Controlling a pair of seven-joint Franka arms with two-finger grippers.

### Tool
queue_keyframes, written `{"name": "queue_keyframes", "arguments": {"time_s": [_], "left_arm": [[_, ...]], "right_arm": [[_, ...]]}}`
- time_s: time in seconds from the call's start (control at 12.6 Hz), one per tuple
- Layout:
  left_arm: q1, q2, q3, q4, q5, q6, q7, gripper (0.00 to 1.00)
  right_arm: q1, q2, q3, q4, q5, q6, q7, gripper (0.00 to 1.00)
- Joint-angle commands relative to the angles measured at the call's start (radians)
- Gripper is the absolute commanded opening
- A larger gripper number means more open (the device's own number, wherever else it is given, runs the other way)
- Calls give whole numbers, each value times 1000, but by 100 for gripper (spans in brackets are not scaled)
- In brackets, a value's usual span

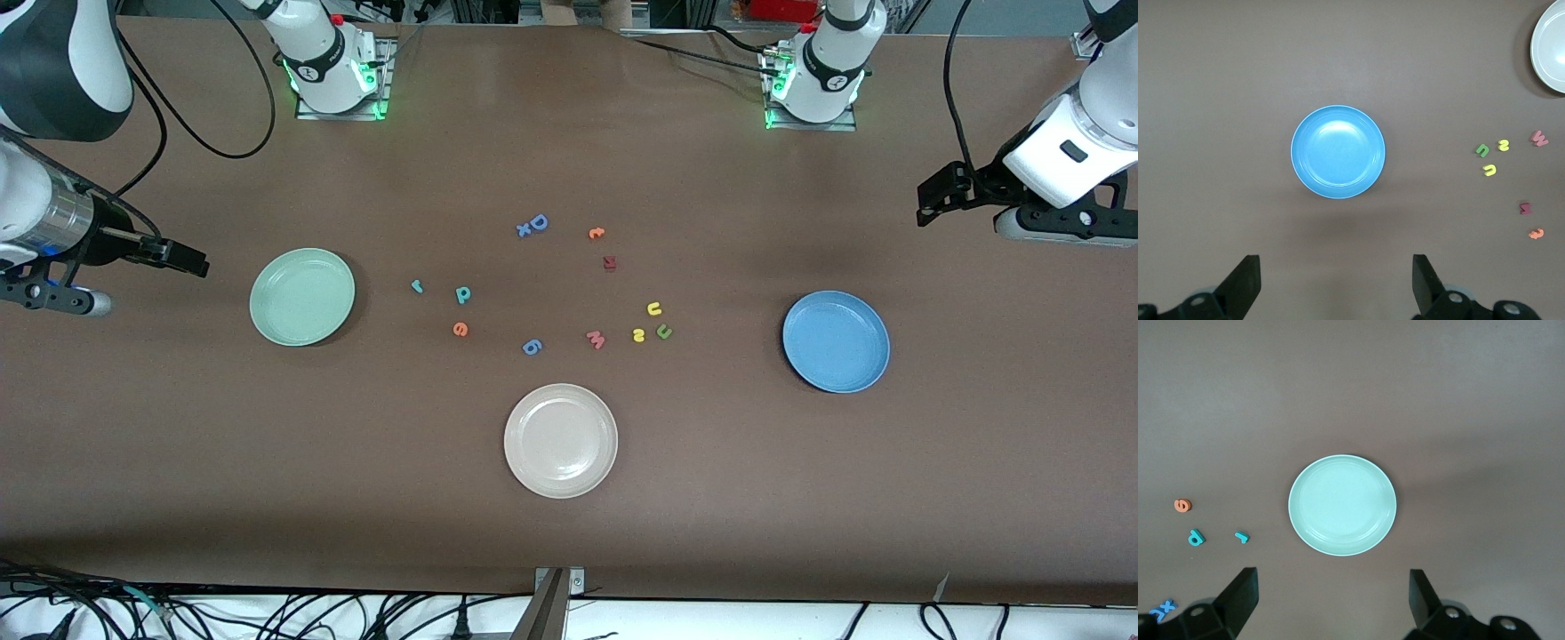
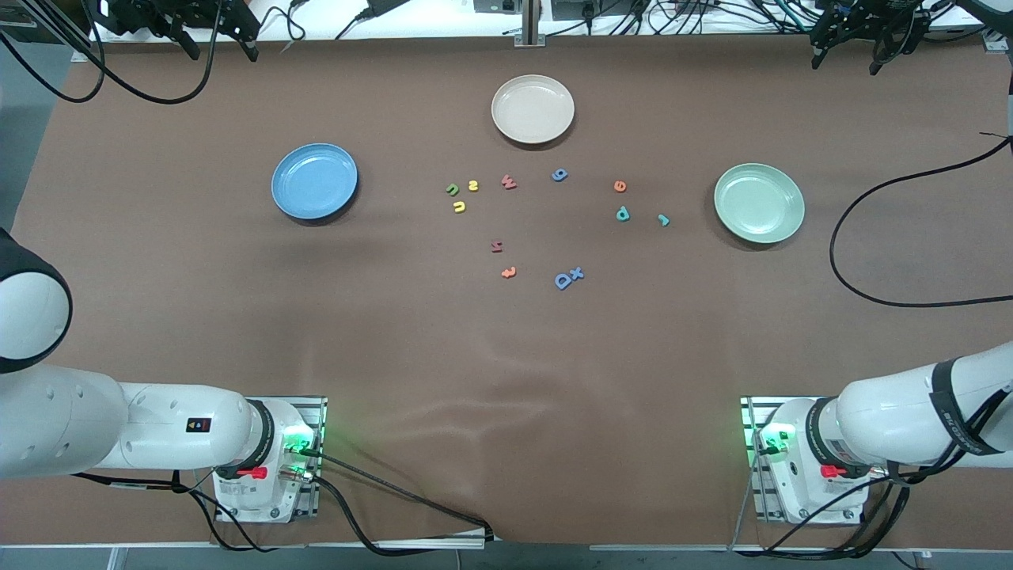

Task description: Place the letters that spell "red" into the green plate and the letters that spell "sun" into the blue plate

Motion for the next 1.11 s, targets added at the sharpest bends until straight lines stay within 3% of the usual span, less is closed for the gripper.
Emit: {"name": "queue_keyframes", "arguments": {"time_s": [0.0,0.63,1.03], "left_arm": [[-3,-8,3,11,-14,-16,0,100],[-3,-5,7,11,-11,-14,-2,100],[-3,-7,7,11,-11,-14,-2,100]], "right_arm": [[7,-23,-9,-22,11,8,-8,100],[9,-37,-10,-5,-4,21,13,100],[10,-46,37,-5,-18,31,29,100]]}}
